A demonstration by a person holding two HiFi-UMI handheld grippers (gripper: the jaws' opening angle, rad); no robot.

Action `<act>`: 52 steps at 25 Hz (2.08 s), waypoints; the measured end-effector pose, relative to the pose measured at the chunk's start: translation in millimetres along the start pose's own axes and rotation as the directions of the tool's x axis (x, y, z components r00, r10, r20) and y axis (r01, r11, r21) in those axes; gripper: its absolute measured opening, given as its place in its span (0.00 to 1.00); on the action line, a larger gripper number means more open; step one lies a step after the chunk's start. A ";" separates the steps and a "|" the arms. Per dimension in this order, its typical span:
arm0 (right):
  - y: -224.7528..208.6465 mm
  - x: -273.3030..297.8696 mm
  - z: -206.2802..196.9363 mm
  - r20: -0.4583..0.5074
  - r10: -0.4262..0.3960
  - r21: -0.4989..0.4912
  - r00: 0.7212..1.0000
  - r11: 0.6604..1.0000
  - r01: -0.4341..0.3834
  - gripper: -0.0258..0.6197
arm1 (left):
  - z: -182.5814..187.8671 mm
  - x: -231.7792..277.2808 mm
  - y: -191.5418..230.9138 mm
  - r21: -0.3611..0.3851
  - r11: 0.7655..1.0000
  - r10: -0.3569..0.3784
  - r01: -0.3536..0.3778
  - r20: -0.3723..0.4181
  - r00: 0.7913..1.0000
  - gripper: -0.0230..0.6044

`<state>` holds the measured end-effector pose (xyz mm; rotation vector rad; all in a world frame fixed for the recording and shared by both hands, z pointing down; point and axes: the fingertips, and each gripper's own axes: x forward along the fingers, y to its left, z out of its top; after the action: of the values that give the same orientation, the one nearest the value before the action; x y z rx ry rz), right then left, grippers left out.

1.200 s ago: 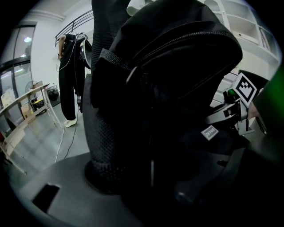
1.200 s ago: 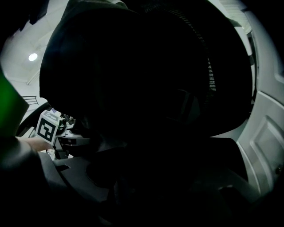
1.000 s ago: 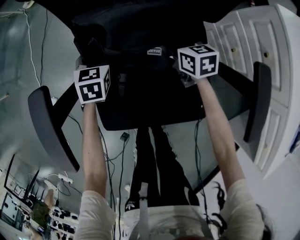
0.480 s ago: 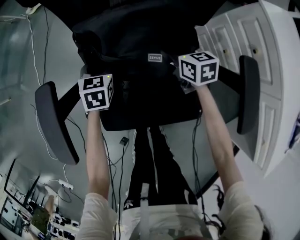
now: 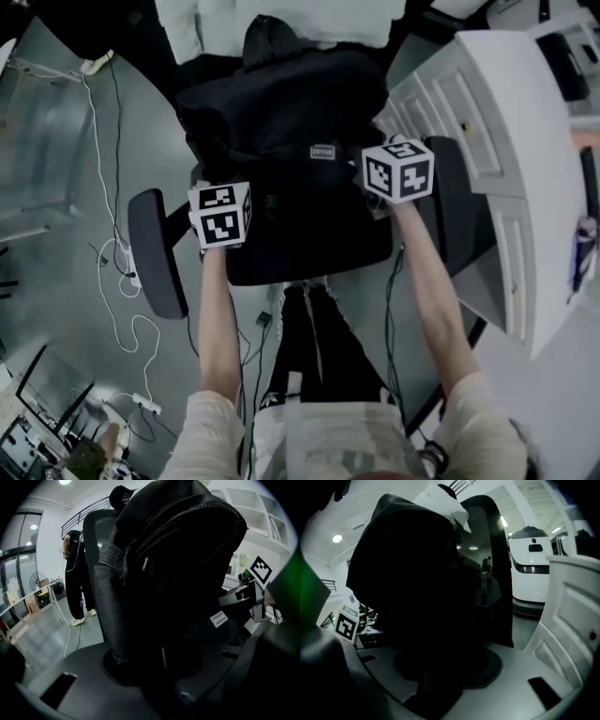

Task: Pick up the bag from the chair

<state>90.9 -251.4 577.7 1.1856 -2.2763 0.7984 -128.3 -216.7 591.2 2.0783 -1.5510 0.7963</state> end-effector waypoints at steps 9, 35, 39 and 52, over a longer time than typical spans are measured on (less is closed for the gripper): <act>30.5 -83.1 101.6 0.107 -0.047 -0.016 0.993 0.999 0.049 0.29 | 105.6 -70.9 1.8 0.008 1.000 -0.004 0.003 0.089 0.996 0.22; 156.3 -307.6 107.8 0.284 -0.093 0.045 0.954 0.995 0.084 0.29 | 146.2 -316.4 -55.0 0.101 0.995 -0.001 -0.024 0.243 0.970 0.20; 165.0 -306.3 95.6 0.291 -0.087 0.043 0.953 0.996 0.078 0.28 | 131.8 -319.9 -52.7 0.078 0.997 0.007 -0.026 0.237 0.972 0.20; 168.0 -310.9 92.4 0.293 -0.081 0.039 0.953 0.997 0.073 0.28 | 126.7 -321.6 -54.0 0.058 0.998 0.009 -0.024 0.245 0.970 0.20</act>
<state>103.1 -55.6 269.6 1.4826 -2.4408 0.6620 -120.2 -52.5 282.4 2.2818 -1.6908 0.6176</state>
